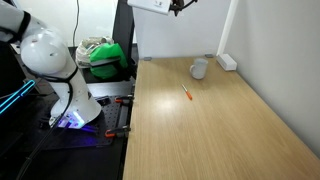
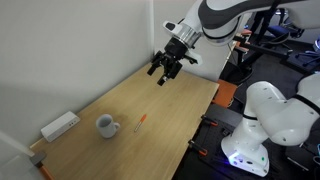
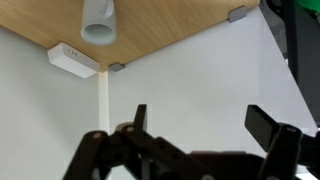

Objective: Put the pen in the mug

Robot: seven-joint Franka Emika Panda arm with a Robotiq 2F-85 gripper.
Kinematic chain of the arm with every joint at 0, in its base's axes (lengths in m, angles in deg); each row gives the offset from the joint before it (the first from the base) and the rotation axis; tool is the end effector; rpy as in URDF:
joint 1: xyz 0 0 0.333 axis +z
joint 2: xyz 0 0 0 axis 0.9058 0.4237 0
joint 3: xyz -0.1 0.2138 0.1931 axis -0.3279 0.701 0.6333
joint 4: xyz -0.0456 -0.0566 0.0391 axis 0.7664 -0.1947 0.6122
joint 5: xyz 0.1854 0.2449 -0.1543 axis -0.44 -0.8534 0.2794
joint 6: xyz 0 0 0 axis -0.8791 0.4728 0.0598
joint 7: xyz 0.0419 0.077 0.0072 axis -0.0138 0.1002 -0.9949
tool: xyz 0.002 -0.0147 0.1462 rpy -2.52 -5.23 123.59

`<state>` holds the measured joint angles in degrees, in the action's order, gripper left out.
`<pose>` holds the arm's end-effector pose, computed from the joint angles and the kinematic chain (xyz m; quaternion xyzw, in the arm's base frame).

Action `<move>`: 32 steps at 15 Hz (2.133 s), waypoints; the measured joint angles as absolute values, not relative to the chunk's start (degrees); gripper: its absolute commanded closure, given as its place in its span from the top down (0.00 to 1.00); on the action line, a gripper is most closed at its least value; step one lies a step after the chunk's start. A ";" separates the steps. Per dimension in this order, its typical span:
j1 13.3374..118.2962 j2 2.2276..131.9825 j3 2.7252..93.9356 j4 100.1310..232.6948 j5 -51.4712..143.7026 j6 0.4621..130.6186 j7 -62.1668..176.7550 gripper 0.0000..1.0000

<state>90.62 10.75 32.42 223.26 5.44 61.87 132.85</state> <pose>0.3482 0.0619 0.4859 -0.7999 -0.4435 -0.3150 0.2533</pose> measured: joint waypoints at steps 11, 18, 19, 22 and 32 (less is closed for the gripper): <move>83.43 25.18 33.88 217.36 -12.28 39.60 166.62 1.00; 79.84 31.10 36.75 213.67 -12.42 34.00 168.56 1.00; 78.93 31.13 37.59 213.69 -12.54 34.00 168.56 1.00; 74.59 31.96 41.48 213.70 -14.94 34.20 172.16 1.00; 69.02 38.19 47.77 213.63 -17.11 40.44 179.68 1.00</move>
<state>69.02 38.19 47.77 213.63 -17.11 40.44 179.68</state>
